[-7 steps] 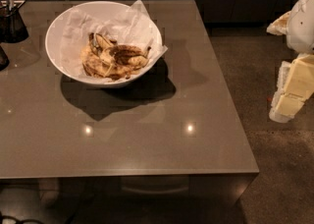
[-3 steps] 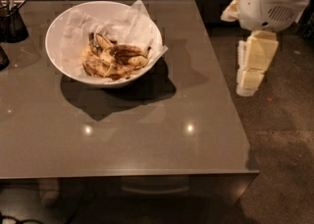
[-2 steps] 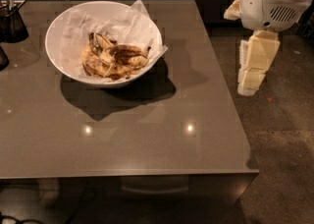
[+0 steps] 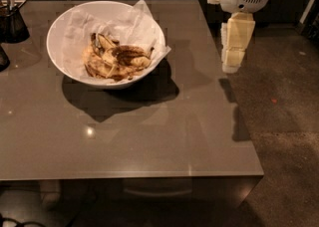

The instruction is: Pick banana from white bowl

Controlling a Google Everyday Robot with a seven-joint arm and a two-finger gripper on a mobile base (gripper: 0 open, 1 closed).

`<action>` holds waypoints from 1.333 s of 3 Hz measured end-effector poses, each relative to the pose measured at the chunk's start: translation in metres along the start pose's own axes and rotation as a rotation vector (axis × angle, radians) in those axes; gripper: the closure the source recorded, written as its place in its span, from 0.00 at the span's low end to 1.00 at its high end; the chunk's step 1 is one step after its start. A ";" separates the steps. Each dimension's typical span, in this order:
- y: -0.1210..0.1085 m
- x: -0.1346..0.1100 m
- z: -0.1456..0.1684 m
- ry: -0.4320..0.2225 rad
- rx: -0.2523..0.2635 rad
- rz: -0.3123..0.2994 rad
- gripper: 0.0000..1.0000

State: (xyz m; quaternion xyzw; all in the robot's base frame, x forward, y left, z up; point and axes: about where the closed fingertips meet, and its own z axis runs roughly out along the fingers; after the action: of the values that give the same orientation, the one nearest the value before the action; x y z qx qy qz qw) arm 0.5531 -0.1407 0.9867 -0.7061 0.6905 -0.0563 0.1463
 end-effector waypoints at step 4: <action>-0.071 -0.052 0.018 -0.062 0.088 -0.137 0.00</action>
Offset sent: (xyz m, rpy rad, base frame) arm 0.0225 0.0181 0.0024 -0.0257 -0.0085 0.0658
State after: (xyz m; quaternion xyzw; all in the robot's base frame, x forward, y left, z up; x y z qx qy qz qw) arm 0.6241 -0.0868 0.9962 -0.7462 0.6325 -0.0746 0.1941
